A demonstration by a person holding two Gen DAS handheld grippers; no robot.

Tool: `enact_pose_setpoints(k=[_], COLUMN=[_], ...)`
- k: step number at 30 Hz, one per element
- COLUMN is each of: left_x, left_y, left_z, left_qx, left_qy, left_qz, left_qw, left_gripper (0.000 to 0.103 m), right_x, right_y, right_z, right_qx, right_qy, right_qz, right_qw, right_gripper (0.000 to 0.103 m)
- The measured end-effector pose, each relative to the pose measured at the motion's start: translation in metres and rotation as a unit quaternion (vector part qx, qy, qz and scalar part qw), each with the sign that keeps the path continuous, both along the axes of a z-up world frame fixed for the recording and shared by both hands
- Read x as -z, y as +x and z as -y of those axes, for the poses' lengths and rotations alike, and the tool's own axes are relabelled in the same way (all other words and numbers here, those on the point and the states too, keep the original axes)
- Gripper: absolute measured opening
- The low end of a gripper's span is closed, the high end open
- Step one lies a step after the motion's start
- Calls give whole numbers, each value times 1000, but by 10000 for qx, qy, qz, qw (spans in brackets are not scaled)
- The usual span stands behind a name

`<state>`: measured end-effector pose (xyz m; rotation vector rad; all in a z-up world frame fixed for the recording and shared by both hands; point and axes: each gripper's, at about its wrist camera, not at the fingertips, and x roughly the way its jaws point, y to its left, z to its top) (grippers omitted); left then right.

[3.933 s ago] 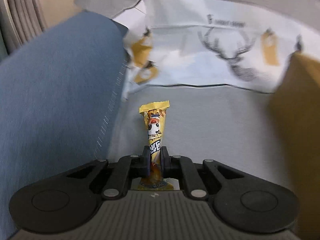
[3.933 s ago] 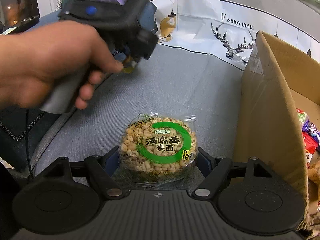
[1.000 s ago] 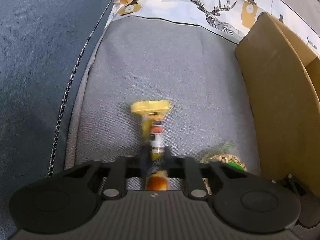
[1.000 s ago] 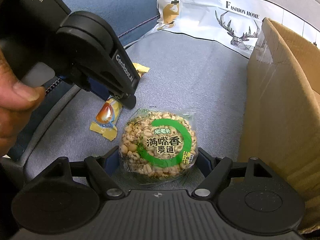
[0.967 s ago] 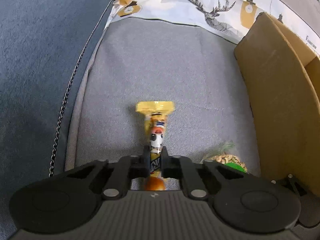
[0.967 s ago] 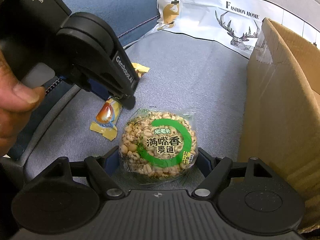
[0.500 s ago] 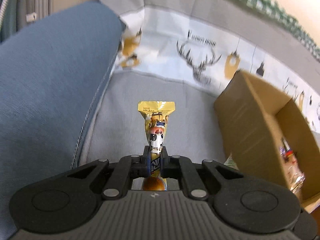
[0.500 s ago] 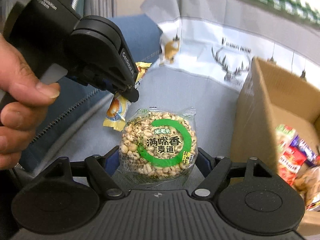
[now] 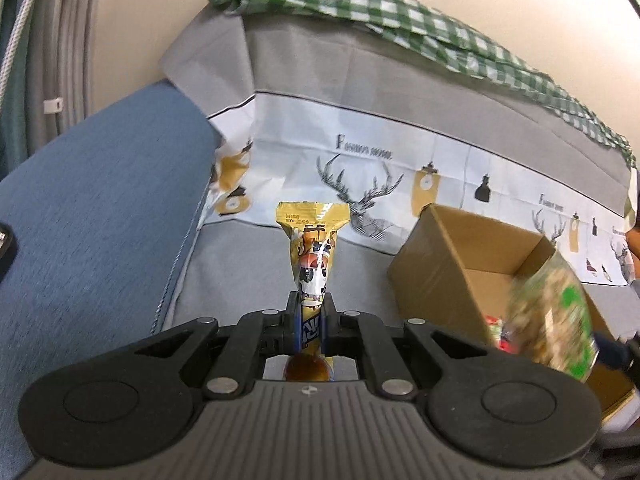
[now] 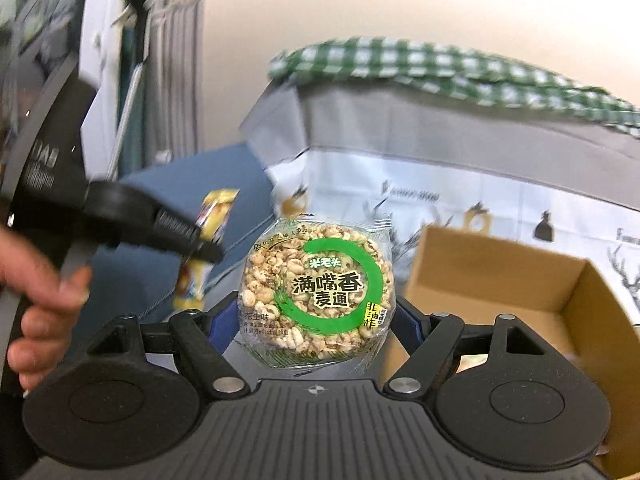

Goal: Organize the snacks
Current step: 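Lift both held snacks and carry them over the cardboard box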

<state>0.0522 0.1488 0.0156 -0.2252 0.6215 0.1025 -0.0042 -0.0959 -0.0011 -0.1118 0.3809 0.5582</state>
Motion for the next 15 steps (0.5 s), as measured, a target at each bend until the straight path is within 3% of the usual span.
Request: enact_pose_setpoints(k=[9, 15], left_x=[-11, -11], left_y=[7, 15], left_z=[31, 60], left_qx=[141, 307], left_qy=[-180, -164], left_qz=[358, 648], left_qw=[9991, 9973], left_gripper=[8, 8], right_x=[-48, -46], right_y=[34, 56], right_z=[73, 125], right_qx=[726, 1284], right_qy=[757, 579], right_qz=[193, 550], right_qw=[9943, 9885], right_gripper=[79, 79])
